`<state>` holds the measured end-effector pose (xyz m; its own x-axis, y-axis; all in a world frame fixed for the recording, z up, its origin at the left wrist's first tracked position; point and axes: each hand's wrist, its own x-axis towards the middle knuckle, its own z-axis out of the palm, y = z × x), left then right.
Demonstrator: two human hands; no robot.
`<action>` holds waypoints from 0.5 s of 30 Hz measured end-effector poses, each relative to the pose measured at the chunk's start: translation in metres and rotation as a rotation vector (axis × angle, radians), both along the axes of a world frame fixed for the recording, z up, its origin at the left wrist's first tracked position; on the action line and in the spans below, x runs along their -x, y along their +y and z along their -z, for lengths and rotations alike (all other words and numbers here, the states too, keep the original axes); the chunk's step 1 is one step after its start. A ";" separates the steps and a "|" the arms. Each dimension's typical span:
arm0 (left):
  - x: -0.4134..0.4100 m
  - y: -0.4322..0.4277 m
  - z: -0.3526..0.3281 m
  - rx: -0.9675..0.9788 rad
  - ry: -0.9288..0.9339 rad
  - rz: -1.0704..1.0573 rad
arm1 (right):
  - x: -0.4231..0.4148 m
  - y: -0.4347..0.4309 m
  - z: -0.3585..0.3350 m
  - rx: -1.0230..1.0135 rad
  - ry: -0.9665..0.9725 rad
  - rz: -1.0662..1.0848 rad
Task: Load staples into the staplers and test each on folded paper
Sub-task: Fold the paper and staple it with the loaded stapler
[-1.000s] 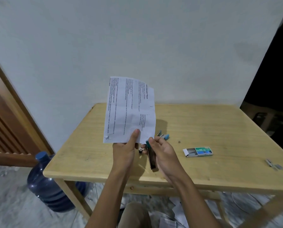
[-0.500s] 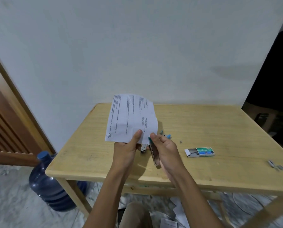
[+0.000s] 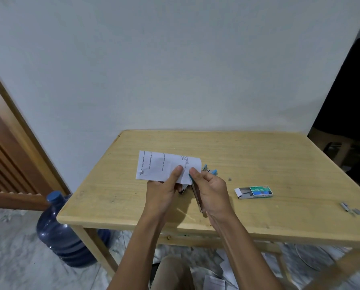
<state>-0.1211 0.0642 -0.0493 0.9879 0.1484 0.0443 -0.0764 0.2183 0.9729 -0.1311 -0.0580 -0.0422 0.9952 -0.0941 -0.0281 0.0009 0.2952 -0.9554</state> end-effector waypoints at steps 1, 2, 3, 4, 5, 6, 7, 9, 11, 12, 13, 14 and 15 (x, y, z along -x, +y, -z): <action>0.000 0.000 0.000 0.004 0.006 0.003 | 0.000 0.002 0.000 0.003 -0.002 0.011; 0.001 0.000 0.000 0.010 0.006 0.007 | 0.000 0.003 -0.001 0.009 -0.003 0.016; 0.002 0.000 -0.002 0.014 0.000 0.012 | 0.000 0.003 -0.002 0.019 0.001 0.019; 0.002 0.000 -0.003 0.020 -0.007 0.014 | 0.000 0.003 -0.002 0.030 0.006 0.009; 0.003 0.000 -0.004 0.030 -0.012 0.015 | 0.001 0.002 -0.003 0.033 0.019 -0.007; 0.003 0.001 -0.004 0.039 -0.015 0.014 | 0.000 0.001 0.000 0.032 0.032 -0.026; 0.003 0.001 -0.005 0.044 -0.015 0.015 | 0.000 -0.001 0.001 0.030 0.040 -0.045; 0.001 0.003 -0.005 0.077 0.001 0.014 | 0.001 -0.003 0.003 0.028 0.053 -0.073; 0.001 0.004 -0.005 0.103 0.017 0.016 | 0.000 -0.007 0.002 -0.037 0.101 -0.057; 0.001 0.005 -0.006 0.105 0.012 0.025 | 0.000 -0.009 0.000 -0.093 0.129 -0.044; 0.001 0.005 -0.006 0.111 0.001 0.043 | -0.003 -0.013 -0.001 -0.127 0.155 -0.040; 0.001 0.005 -0.006 0.123 -0.012 0.070 | -0.006 -0.016 -0.003 -0.130 0.175 -0.056; 0.001 0.006 -0.006 0.132 -0.030 0.108 | -0.009 -0.019 -0.006 -0.097 0.194 -0.087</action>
